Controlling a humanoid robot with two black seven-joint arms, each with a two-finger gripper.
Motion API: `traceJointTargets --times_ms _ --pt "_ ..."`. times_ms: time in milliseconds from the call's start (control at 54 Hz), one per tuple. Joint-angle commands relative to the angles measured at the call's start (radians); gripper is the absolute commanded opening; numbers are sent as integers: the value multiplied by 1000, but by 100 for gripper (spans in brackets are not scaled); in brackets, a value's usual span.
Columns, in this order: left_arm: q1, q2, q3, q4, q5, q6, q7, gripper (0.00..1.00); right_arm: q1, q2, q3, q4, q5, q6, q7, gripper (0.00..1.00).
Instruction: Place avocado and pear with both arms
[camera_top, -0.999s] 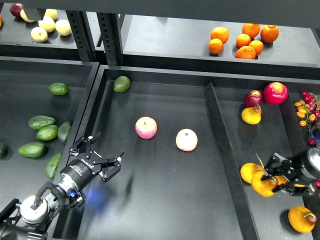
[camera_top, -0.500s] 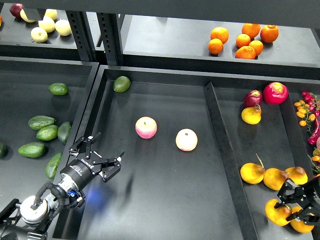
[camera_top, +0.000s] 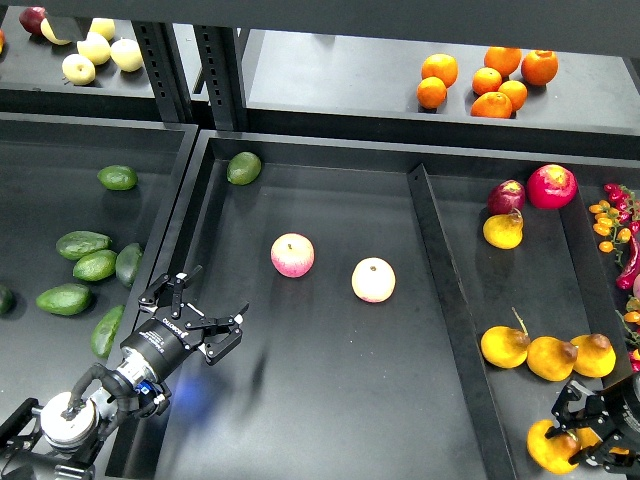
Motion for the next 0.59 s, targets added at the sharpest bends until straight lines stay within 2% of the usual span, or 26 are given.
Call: traceJointTargets --times_ms 0,574 --pt "0 0 0 1 0 0 0 99 -13 9 20 -8 0 0 0 22" --pt "0 0 0 0 0 0 0 99 -50 49 37 -68 -14 0 0 28"
